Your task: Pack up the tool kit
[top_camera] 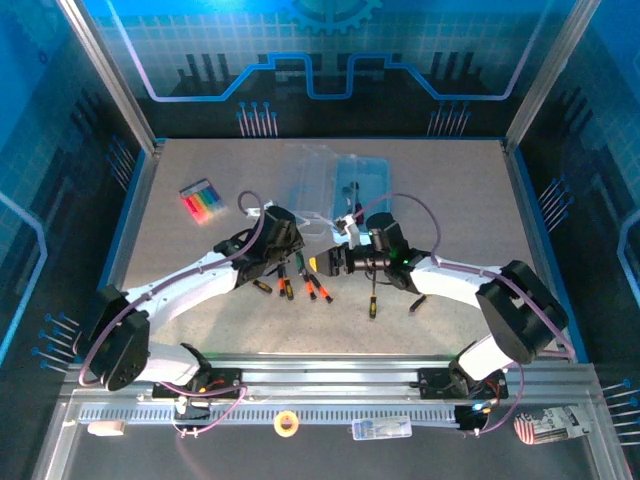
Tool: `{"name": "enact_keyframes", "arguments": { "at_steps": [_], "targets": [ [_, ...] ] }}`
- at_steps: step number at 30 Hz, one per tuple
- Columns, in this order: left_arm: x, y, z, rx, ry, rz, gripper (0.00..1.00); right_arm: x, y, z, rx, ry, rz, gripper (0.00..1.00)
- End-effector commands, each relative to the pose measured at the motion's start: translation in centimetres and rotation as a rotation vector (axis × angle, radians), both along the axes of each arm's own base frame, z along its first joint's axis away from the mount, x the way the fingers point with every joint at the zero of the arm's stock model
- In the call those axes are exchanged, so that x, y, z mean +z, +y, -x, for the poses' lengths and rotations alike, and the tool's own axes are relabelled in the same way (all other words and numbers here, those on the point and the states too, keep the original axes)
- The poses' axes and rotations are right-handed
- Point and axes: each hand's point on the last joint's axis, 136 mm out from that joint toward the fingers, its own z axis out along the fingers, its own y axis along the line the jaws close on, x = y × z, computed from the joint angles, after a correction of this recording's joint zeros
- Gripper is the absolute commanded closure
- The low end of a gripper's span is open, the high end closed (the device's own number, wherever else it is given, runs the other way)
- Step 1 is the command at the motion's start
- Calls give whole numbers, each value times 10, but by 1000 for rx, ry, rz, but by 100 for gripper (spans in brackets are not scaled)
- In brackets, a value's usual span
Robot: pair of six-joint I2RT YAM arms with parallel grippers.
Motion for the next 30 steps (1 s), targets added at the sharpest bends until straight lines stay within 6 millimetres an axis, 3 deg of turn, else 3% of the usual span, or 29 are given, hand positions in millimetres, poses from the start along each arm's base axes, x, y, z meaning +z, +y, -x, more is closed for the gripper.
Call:
{"name": "enact_keyframes", "arguments": {
  "at_steps": [1, 8, 19, 25, 30],
  "targets": [
    [29, -17, -17, 30, -87, 86, 100, 13, 16, 3, 54, -25, -41, 35],
    [23, -34, -17, -1, -71, 113, 100, 1, 21, 1, 42, 16, -31, 37],
    [18, -43, -10, -22, -60, 148, 100, -9, 21, -5, 17, 35, -21, 51],
    [16, -46, -10, -32, -55, 152, 100, -10, 20, -8, -3, 26, -18, 73],
    [16, -47, -9, -43, -58, 145, 100, -11, 17, -9, -21, 15, -12, 82]
  ]
}}
